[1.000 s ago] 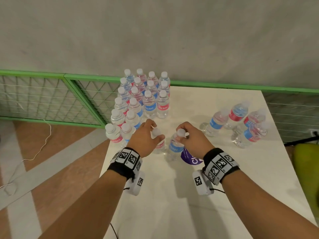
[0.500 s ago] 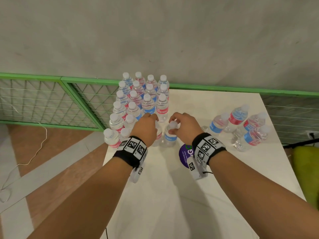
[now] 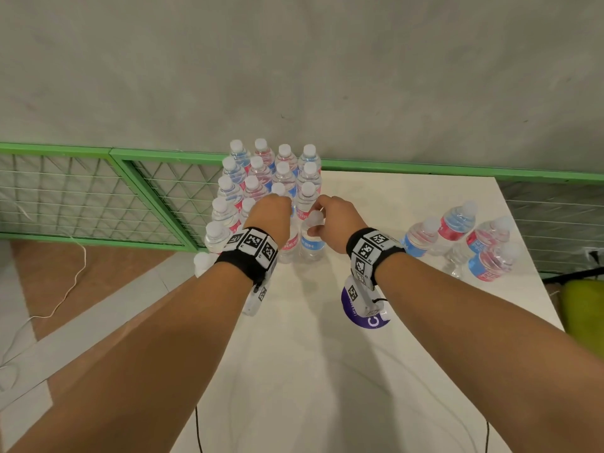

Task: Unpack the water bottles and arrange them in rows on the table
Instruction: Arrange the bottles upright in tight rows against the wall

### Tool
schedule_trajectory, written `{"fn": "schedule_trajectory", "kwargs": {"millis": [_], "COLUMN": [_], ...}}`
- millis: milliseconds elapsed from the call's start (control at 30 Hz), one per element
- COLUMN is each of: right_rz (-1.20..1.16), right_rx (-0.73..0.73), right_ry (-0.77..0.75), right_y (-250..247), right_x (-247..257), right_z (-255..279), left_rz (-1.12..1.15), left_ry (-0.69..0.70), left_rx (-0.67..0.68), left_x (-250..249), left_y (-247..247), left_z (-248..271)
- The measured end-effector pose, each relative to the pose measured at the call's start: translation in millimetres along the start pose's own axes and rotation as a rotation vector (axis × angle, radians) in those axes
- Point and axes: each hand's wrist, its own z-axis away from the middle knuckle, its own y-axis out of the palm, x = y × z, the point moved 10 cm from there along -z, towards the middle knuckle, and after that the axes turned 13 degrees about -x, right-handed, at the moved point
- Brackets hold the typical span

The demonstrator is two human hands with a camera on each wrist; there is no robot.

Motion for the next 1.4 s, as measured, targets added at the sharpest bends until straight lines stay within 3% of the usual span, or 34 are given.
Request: {"fn": "schedule_trajectory", "kwargs": {"millis": [1133, 1300, 1400], "right_rz": [-0.056, -0.122, -0.113], "right_rx": [0.006, -0.015, -0.020], "right_ry": [0.017, 0.054, 0.044], "right_y": [3.6, -30.2, -68.9], "right_x": [2.4, -23.7, -48.9], "right_z": [-2.1, 22.6, 42.9], "left_rz": [0.123, 0.127, 0.320], "left_ry": [-0.105, -0.042, 0.033], "left_rx": [-0.014, -0.207, -0.300], "left_x": [22.0, -5.7, -46.7], "left_y": [-0.2, -33.2, -43.0], "left_z": [-2.1, 0.5, 4.3]}}
